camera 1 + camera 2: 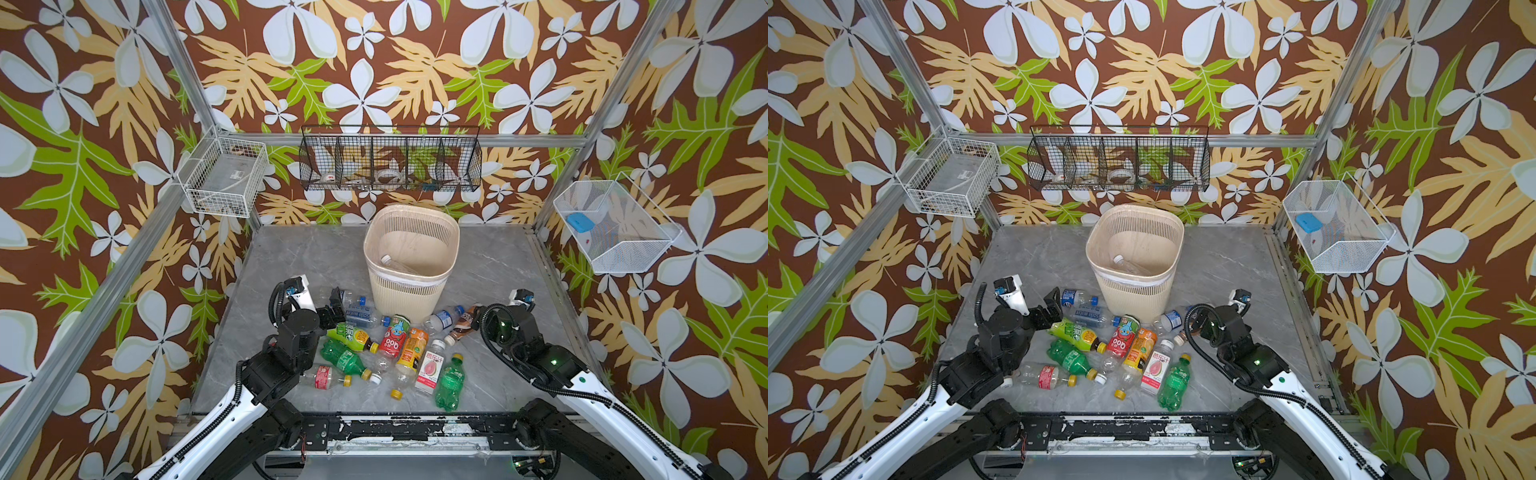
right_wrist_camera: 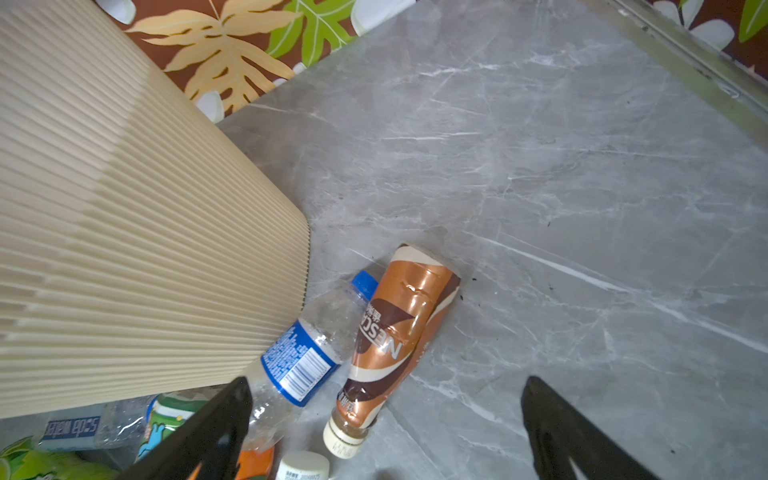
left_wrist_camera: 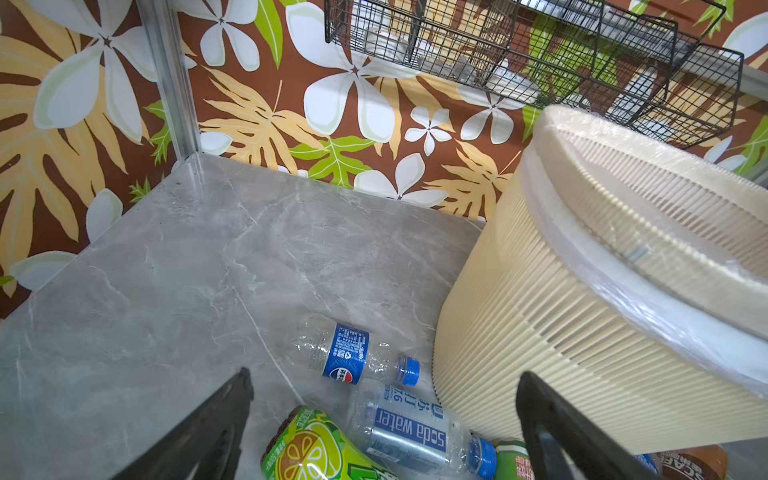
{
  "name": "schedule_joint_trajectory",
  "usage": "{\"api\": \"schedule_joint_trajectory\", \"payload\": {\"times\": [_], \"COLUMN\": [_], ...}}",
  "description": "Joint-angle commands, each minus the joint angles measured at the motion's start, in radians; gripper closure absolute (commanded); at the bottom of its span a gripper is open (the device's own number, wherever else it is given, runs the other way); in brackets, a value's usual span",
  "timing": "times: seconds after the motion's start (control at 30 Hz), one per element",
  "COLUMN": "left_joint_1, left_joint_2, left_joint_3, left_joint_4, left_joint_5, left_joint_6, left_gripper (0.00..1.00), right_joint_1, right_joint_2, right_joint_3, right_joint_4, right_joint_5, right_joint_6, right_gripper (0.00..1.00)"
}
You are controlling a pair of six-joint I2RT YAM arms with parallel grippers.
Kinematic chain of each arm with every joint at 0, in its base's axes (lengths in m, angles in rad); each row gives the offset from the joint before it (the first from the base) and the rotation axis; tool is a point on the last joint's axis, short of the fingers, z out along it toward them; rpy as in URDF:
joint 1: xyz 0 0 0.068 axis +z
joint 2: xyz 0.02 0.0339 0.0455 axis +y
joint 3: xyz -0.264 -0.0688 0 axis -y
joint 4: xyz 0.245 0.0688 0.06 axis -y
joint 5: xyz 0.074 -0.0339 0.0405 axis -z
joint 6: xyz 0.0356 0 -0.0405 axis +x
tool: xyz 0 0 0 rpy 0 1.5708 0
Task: Throw the plastic bottles in the bin
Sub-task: 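Withdraw the left gripper while the right gripper descends to the Nescafe bottle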
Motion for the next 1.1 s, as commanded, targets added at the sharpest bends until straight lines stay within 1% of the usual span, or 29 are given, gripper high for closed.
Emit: {"api": "schedule_joint_trajectory", "payload": {"times": [0.0,0.13,0.3,0.43,0.57,0.73,0.87,0.97,1.07], "left_joint_1": [0.002,0.002,0.002,0.002,0.002,0.002,0.002,0.002,0.002], "left_joint_2": [-0.006,-0.009,-0.012,-0.011,-0.012,-0.013,-0.016,-0.018,-0.019], "left_joint_3": [-0.001,-0.004,-0.004,-0.003,-0.003,-0.003,-0.001,0.001,0.002], "left_joint_4": [-0.018,-0.039,-0.057,-0.072,-0.089,-0.110,-0.114,-0.119,-0.126], "left_joint_5": [-0.032,-0.051,-0.073,-0.085,-0.094,-0.102,-0.110,-0.113,-0.119], "left_joint_6": [-0.027,-0.047,-0.065,-0.075,-0.089,-0.103,-0.110,-0.112,-0.120], "left_gripper": [0.01,0.01,0.02,0.02,0.02,0.02,0.02,0.02,0.02], "right_joint_1": [-0.035,-0.062,-0.070,-0.088,-0.130,-0.141,-0.143,-0.144,-0.143], "right_joint_2": [0.027,0.099,0.208,0.285,0.344,0.397,0.441,0.471,0.506], "right_joint_3": [-0.029,-0.055,-0.073,-0.087,-0.127,-0.147,-0.154,-0.152,-0.143], "right_joint_4": [0.090,0.164,0.267,0.339,0.425,0.463,0.491,0.517,0.535], "right_joint_5": [-0.073,-0.107,-0.129,-0.144,-0.191,-0.158,-0.152,-0.152,-0.153], "right_joint_6": [0.035,0.048,0.059,0.077,0.102,0.103,0.104,0.104,0.102], "right_gripper": [0.00,0.00,0.00,0.02,0.09,0.15,0.19,0.20,0.24]}}
